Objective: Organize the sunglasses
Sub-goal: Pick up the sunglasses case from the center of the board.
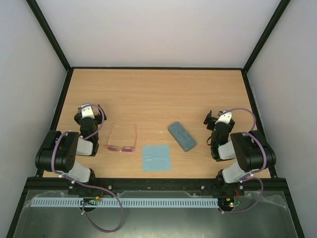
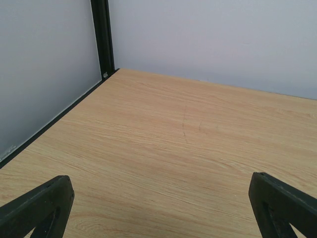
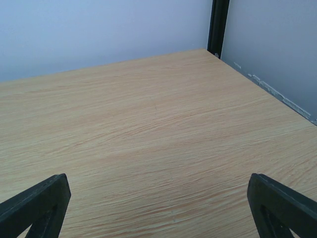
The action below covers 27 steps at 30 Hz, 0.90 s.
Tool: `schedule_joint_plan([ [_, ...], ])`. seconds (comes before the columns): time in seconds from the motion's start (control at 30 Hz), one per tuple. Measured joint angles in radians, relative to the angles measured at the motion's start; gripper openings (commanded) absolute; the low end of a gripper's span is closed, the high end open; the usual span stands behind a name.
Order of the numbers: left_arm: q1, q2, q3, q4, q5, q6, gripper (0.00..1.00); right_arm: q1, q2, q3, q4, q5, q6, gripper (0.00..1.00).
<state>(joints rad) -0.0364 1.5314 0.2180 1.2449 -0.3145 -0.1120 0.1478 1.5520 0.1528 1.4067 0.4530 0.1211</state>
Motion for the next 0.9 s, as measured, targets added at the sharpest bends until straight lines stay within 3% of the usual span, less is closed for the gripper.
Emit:
schedule_joint_plan([
  [0.7,-0.031,-0.022,-0.010,0.021,0.033,0.047,1.00,0.000,0.000,0.000,0.000,0.000,0.000,0.99],
  [0.9,-0.134,-0.222,0.062,-0.202,-0.056,0.064,0.99,0.017,-0.079,-0.063,0.014,-0.007,-0.017,0.99],
])
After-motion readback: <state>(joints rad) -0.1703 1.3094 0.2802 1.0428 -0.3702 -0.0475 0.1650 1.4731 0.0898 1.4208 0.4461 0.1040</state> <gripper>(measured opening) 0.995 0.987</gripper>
